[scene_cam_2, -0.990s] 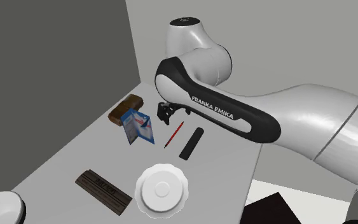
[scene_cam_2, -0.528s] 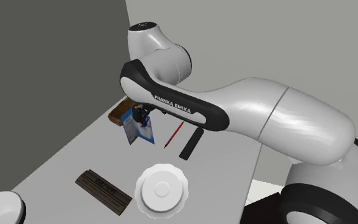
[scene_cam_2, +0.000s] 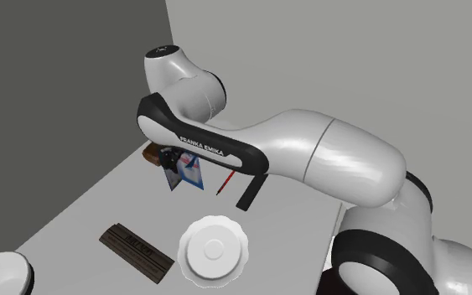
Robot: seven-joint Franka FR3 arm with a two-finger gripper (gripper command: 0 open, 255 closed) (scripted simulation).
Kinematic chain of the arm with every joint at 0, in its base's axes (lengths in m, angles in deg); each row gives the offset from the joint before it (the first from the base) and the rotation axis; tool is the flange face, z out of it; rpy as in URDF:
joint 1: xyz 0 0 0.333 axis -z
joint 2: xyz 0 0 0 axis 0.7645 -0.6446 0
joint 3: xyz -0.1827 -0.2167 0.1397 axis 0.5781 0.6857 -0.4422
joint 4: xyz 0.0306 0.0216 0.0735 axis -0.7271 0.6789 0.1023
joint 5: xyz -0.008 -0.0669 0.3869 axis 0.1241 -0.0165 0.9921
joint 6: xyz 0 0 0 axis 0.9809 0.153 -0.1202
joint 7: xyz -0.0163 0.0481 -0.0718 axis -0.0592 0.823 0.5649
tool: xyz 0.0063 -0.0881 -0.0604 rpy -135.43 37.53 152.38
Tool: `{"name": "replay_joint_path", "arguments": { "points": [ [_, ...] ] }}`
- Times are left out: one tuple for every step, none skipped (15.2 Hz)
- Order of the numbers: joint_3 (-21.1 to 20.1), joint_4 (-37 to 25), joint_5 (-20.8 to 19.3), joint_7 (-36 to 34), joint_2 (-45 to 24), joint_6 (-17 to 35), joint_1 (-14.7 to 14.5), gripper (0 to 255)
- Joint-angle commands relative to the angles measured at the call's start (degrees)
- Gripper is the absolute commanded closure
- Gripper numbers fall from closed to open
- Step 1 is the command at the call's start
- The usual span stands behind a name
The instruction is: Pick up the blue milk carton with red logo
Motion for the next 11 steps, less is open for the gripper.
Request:
{"name": "replay_joint_path", "arguments": {
  "points": [
    [0.0, 2.2, 0.1, 0.0, 0.5, 1.7, 0.2, 0],
    [0.0, 3.2, 0.1, 0.0, 0.6, 2.6, 0.3, 0],
    [0.0, 3.8, 0.2, 0.0, 0.7, 3.1, 0.3, 0],
    [0.0, 3.8, 0.2, 0.0, 0.7, 3.1, 0.3, 0],
    [0.0, 3.8, 0.2, 0.0, 0.7, 3.1, 0.3, 0],
    [0.0, 3.8, 0.2, 0.0, 0.7, 3.1, 0.3, 255],
    [0.0, 3.8, 0.2, 0.0, 0.7, 3.1, 0.3, 255],
    [0.0, 3.7, 0.2, -0.1, 0.7, 3.1, 0.3, 255],
    [0.0, 3.7, 0.2, -0.1, 0.7, 3.1, 0.3, 255],
    [0.0, 3.7, 0.2, 0.0, 0.7, 3.1, 0.3, 255],
    [0.0, 3.7, 0.2, 0.0, 0.7, 3.0, 0.3, 255]
  ]
}}
